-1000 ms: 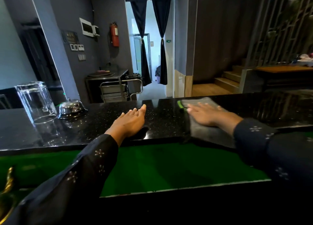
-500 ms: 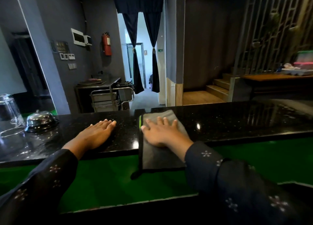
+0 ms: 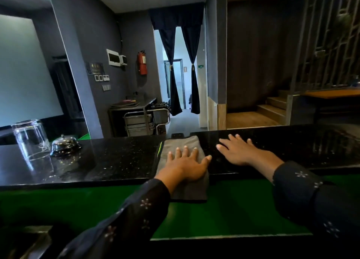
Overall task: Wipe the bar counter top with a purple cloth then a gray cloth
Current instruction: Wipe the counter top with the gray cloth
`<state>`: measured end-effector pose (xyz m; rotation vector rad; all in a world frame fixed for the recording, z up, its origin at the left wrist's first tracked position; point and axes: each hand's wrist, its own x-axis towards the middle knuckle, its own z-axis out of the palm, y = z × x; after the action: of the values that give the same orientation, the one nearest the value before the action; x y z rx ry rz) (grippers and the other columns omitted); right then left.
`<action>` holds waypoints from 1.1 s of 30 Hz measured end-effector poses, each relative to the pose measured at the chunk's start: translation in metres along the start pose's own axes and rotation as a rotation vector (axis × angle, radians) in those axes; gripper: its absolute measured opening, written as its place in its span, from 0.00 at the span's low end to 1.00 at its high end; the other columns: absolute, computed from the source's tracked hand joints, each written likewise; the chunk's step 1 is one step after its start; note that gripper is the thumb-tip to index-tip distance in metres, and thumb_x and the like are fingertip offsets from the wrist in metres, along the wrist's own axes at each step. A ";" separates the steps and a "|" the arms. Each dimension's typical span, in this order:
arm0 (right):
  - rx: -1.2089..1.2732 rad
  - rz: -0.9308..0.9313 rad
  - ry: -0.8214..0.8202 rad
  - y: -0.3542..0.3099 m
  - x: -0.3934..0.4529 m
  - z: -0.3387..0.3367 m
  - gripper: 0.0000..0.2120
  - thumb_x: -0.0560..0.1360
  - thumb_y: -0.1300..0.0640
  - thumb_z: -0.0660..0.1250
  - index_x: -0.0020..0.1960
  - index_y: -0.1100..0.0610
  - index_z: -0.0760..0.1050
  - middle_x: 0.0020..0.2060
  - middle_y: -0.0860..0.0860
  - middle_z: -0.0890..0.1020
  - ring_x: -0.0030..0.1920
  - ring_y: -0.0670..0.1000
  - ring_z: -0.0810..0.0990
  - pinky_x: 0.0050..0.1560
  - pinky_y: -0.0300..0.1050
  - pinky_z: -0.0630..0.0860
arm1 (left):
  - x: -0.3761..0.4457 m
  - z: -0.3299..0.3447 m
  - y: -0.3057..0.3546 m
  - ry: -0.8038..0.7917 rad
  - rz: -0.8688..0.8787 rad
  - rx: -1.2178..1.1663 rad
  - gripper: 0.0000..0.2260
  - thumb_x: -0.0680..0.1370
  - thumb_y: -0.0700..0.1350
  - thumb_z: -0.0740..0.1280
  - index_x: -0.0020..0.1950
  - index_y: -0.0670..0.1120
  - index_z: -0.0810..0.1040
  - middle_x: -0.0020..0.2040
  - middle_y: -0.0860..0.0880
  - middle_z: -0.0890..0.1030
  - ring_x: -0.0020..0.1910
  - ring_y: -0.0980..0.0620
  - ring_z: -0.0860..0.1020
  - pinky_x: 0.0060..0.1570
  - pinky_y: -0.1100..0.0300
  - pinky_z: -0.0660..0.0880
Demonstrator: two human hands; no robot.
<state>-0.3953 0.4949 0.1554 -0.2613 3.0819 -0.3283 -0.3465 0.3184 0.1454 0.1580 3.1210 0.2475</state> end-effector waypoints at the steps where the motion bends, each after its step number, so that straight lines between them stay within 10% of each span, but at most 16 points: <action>1: -0.019 0.016 -0.014 0.006 0.002 0.004 0.28 0.81 0.39 0.42 0.78 0.47 0.50 0.79 0.54 0.47 0.78 0.57 0.43 0.74 0.62 0.40 | 0.008 0.004 0.000 -0.020 -0.021 0.003 0.32 0.77 0.67 0.43 0.78 0.53 0.47 0.79 0.46 0.46 0.77 0.42 0.43 0.72 0.42 0.39; 12: -0.004 -0.025 0.010 0.019 0.015 0.019 0.30 0.80 0.37 0.40 0.79 0.45 0.44 0.79 0.55 0.45 0.78 0.55 0.41 0.73 0.62 0.36 | 0.106 -0.020 -0.066 -0.045 -0.281 0.050 0.24 0.79 0.64 0.40 0.76 0.64 0.48 0.79 0.47 0.46 0.76 0.39 0.43 0.70 0.35 0.37; 20: 0.012 -0.045 -0.005 0.021 0.017 0.017 0.27 0.81 0.40 0.38 0.79 0.45 0.45 0.79 0.54 0.45 0.78 0.53 0.42 0.73 0.61 0.36 | 0.027 -0.002 -0.026 -0.091 0.281 0.071 0.21 0.80 0.60 0.38 0.73 0.67 0.43 0.76 0.60 0.43 0.74 0.57 0.40 0.74 0.51 0.37; 24: 0.025 -0.038 -0.004 0.022 0.017 0.017 0.27 0.81 0.40 0.39 0.78 0.44 0.45 0.79 0.53 0.45 0.78 0.52 0.42 0.73 0.60 0.36 | 0.036 -0.012 -0.067 -0.017 0.170 0.002 0.21 0.82 0.55 0.41 0.76 0.60 0.45 0.77 0.58 0.44 0.76 0.58 0.42 0.71 0.59 0.37; 29: 0.021 -0.017 0.002 0.020 0.016 0.017 0.27 0.81 0.39 0.40 0.78 0.44 0.46 0.79 0.52 0.46 0.78 0.52 0.42 0.73 0.59 0.37 | 0.093 -0.019 -0.110 -0.023 -0.173 0.055 0.25 0.80 0.62 0.40 0.77 0.60 0.46 0.79 0.49 0.47 0.77 0.44 0.46 0.74 0.40 0.43; 33: 0.025 0.003 -0.009 0.015 0.012 0.013 0.26 0.82 0.40 0.40 0.78 0.44 0.47 0.79 0.51 0.46 0.78 0.51 0.43 0.73 0.58 0.38 | 0.092 -0.016 -0.073 -0.067 -0.087 0.073 0.25 0.79 0.64 0.40 0.76 0.63 0.46 0.79 0.49 0.46 0.76 0.38 0.46 0.71 0.35 0.41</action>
<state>-0.4093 0.5049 0.1394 -0.2568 3.0668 -0.3648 -0.4456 0.2540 0.1495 0.0300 3.0627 0.1241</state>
